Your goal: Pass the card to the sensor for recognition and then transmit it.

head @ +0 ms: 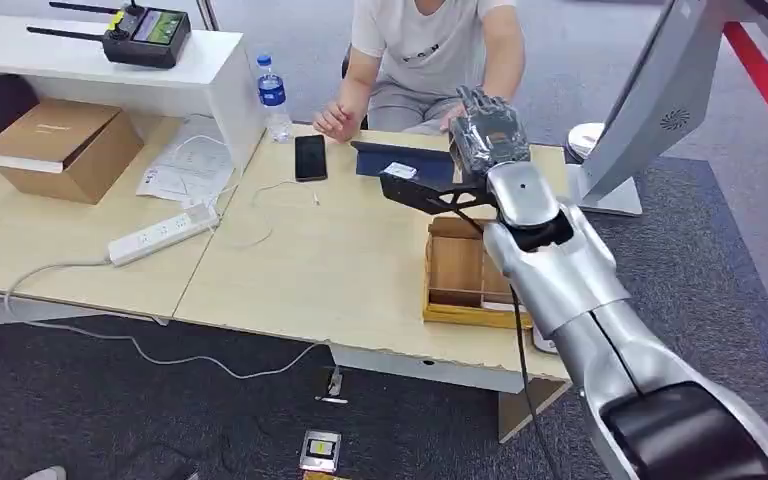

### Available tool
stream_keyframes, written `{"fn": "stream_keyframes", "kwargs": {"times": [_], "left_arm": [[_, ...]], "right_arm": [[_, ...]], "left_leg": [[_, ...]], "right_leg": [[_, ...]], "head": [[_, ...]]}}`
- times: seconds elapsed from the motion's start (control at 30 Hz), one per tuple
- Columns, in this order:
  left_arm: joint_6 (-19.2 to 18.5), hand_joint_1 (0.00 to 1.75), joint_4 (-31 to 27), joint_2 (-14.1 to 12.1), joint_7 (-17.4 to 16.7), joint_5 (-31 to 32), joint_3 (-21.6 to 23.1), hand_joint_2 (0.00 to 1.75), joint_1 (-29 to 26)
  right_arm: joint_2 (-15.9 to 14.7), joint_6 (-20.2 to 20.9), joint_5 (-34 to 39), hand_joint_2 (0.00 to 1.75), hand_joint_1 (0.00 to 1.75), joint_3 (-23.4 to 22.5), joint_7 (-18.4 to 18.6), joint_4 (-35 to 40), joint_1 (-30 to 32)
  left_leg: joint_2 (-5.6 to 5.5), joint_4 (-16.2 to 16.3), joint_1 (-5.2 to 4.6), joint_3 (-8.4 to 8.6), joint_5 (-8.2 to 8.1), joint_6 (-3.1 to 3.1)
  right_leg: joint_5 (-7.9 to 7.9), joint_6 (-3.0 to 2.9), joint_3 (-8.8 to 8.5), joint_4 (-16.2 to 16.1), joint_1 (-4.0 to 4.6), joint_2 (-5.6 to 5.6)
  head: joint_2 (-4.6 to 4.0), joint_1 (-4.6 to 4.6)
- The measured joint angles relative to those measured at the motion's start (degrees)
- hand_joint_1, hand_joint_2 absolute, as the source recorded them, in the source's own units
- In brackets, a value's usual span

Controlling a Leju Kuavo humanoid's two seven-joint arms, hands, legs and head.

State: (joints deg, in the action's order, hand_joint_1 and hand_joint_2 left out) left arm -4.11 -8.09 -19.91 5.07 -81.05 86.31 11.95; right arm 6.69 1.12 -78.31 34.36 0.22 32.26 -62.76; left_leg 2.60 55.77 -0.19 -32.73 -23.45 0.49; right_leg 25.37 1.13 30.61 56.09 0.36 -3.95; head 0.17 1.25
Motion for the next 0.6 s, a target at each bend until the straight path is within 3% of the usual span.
{"fn": "stream_keyframes", "kwargs": {"times": [0.6], "left_arm": [[-0.7,0.0,0.0,0.0,-0.2,0.7,0.3,0.0,-0.1]], "right_arm": [[-0.4,0.5,0.2,1.75,1.75,0.9,0.8,-7.3,-0.5]], "left_leg": [[0.01,0.0,0.0,0.01,0.0,0.0]], "right_leg": [[-0.02,-0.03,0.02,0.0,0.0,0.01]], "head": [[0.0,-0.02]]}}
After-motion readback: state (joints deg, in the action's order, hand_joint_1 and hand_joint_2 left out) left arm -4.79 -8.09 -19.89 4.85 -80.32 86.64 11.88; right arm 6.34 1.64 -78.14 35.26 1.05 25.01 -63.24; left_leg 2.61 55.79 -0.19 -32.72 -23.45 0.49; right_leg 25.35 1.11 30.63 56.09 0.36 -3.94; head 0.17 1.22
